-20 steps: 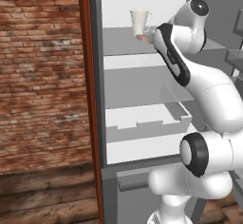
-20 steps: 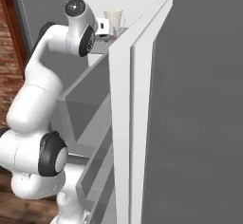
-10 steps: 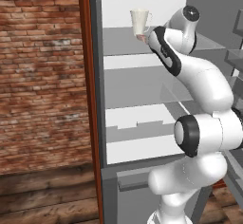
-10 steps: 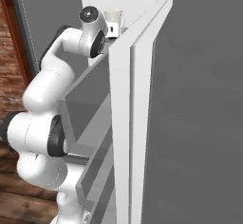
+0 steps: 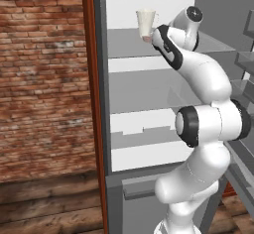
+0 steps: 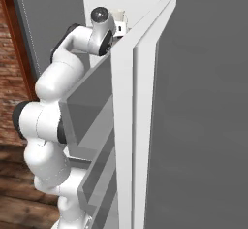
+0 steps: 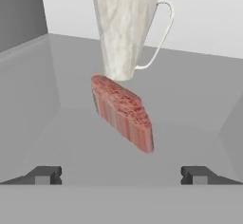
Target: Take the steak from the fridge and place it on the digital scale on the counter by the fridge. Wait a few seconds for a reading, then move it to the plate on the dining counter.
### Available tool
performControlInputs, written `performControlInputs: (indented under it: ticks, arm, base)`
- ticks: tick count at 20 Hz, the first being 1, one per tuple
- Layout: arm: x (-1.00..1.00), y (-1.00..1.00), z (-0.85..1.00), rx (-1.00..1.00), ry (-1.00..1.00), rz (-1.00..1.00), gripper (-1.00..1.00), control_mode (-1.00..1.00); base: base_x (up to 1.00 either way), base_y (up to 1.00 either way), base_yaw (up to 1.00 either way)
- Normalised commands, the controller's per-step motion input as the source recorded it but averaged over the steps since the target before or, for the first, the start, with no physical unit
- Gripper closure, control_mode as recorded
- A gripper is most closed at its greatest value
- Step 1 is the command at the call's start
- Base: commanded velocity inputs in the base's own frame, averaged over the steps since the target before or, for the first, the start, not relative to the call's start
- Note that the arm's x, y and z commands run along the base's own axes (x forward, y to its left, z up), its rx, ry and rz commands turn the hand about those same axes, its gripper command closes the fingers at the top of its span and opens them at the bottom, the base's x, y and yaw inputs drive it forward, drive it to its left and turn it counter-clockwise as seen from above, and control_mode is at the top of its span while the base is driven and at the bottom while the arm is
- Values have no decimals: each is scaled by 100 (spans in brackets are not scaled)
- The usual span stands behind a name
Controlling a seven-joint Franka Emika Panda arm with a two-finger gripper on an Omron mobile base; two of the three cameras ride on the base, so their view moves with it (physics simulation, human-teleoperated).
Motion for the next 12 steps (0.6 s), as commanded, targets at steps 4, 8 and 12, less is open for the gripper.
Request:
performControlInputs:
  ticks: [4,8,12]
  arm:
    - [44,-5,-7,0,0,4,-100,-100]
    - [49,0,-13,0,0,6,-100,-100]
    - [56,0,-17,0,1,6,-100,-100]
  base:
    - [0,0,0]
    - [0,0,0]
    - [0,0,0]
